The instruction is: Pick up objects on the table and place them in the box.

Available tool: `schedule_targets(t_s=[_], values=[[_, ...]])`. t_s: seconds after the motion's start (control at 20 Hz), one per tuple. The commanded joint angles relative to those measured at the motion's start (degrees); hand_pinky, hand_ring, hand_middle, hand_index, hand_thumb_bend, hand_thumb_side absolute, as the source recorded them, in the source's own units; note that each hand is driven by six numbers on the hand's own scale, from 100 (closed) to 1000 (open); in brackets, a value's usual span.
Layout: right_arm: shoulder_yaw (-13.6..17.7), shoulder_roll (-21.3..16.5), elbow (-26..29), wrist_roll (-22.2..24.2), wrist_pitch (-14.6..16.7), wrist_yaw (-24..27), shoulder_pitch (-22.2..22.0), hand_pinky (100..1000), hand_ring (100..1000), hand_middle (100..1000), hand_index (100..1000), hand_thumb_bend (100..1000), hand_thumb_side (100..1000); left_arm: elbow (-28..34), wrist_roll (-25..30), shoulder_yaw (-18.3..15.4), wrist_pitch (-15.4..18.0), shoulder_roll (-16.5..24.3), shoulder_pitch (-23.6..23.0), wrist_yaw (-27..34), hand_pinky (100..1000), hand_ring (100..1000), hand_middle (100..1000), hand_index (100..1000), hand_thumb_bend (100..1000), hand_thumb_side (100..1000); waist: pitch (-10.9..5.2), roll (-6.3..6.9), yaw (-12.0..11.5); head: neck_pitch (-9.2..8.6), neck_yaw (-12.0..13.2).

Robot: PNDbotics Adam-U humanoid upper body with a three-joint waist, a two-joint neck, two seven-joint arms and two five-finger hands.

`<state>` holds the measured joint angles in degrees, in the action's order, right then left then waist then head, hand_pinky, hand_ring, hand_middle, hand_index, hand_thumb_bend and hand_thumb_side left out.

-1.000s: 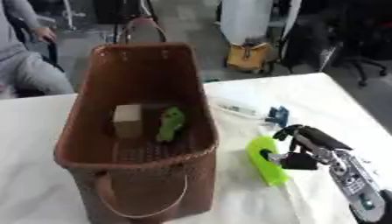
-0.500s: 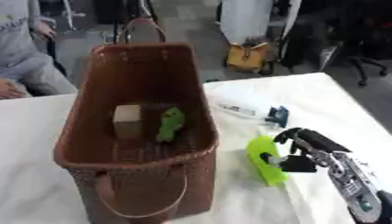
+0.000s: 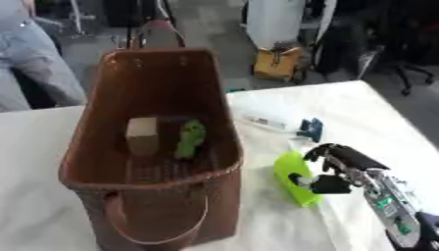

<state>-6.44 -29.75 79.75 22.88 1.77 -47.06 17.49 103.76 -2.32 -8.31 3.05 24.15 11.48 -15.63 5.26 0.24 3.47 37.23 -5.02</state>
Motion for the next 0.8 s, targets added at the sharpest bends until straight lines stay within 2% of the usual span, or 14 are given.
schedule_targets(t_s=[0.05, 0.8], values=[[0.0, -0.6, -0.4, 0.0, 0.5, -1.1, 1.2, 541, 637, 742, 818, 462, 752, 0.8, 0.0, -0.1, 0.0, 1.4, 0.5, 0.3, 671, 633, 653, 791, 745, 498, -0.64, 0.04, 0.0, -0.25, -0.1], [-0.9, 0.4, -5.1, -0.1, 1.4, -4.3, 4.2, 547, 646, 742, 816, 467, 748, 0.8, 0.0, 0.0, 0.1, 1.3, 0.5, 0.3, 671, 633, 653, 791, 740, 501, -0.73, 0.01, -0.3, -0.14, -0.3]])
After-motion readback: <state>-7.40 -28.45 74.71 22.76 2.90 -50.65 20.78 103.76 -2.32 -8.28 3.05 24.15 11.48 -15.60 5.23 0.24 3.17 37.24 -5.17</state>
